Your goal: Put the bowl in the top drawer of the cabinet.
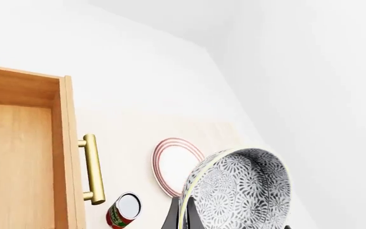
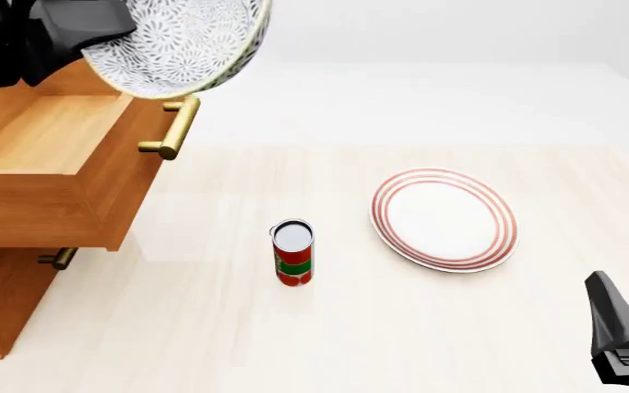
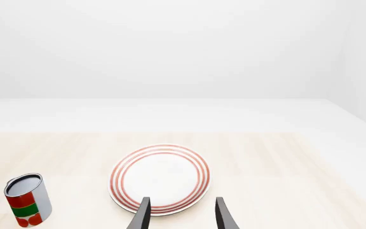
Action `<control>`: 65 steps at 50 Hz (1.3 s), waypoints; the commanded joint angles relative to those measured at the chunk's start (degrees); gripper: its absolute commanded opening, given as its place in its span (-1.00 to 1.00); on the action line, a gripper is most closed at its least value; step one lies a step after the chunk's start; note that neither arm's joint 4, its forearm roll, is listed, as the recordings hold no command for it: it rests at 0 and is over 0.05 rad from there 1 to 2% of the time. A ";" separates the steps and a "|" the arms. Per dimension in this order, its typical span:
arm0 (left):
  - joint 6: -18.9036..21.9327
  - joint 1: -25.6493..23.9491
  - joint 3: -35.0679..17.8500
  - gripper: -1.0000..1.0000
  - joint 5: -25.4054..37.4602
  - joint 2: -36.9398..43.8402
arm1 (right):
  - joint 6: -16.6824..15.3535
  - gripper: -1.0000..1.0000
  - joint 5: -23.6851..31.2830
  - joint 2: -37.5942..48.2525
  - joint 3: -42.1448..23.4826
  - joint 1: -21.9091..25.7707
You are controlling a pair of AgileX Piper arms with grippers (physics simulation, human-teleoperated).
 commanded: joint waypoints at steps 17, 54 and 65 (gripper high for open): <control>-0.43 9.53 -0.83 -1.00 1.75 -2.06 | 0.00 1.00 0.00 0.00 0.00 0.00; 0.56 20.07 -4.65 -1.00 3.48 1.88 | 0.00 1.00 0.00 0.00 0.00 0.00; 1.14 23.76 -5.35 -1.00 3.98 2.55 | 0.00 1.00 0.00 0.00 0.00 0.00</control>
